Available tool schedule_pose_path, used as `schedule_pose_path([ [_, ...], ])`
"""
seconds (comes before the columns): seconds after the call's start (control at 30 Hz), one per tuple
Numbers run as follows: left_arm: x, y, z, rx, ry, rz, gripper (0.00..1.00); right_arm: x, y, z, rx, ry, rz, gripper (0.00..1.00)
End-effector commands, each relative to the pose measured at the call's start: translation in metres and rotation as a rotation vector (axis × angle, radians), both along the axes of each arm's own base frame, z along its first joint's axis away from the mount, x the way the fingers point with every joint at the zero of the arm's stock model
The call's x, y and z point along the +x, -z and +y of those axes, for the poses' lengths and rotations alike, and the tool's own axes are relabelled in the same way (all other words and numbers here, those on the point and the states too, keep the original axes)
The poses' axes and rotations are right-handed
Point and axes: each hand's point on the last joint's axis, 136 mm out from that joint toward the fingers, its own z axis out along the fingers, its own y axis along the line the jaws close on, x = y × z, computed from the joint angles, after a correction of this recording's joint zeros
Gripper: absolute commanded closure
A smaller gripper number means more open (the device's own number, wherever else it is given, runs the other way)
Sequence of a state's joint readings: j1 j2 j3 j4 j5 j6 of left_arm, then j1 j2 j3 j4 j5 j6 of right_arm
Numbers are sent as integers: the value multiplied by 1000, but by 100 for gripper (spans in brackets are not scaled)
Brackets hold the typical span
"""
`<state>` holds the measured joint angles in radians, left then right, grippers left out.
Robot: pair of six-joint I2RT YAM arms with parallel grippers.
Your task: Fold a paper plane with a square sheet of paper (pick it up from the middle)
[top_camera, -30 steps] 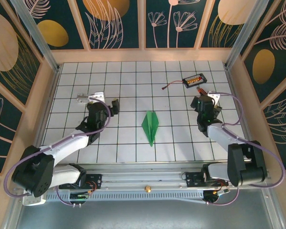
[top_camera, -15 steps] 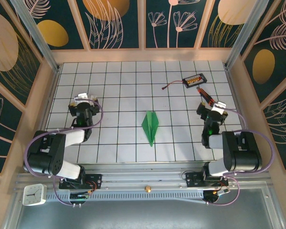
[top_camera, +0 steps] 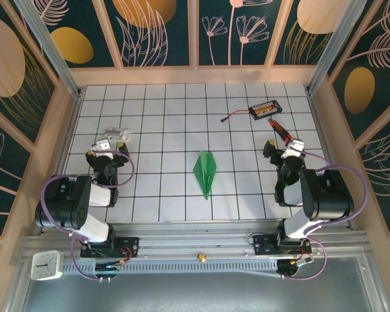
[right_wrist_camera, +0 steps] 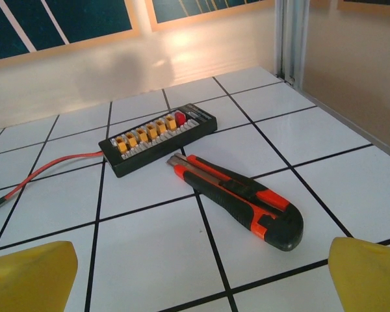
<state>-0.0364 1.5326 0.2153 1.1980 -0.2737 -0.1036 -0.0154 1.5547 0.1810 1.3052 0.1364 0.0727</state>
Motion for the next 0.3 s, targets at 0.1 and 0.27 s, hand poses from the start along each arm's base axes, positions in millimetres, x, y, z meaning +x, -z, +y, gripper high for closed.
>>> schedule_pose_path([
  [0.1, 6, -32, 0, 1, 13, -130, 1, 7, -17, 2, -41, 1, -58, 1],
  [0.27, 5, -32, 0, 1, 13, -127, 1, 7, -17, 3, -41, -3, -59, 1],
])
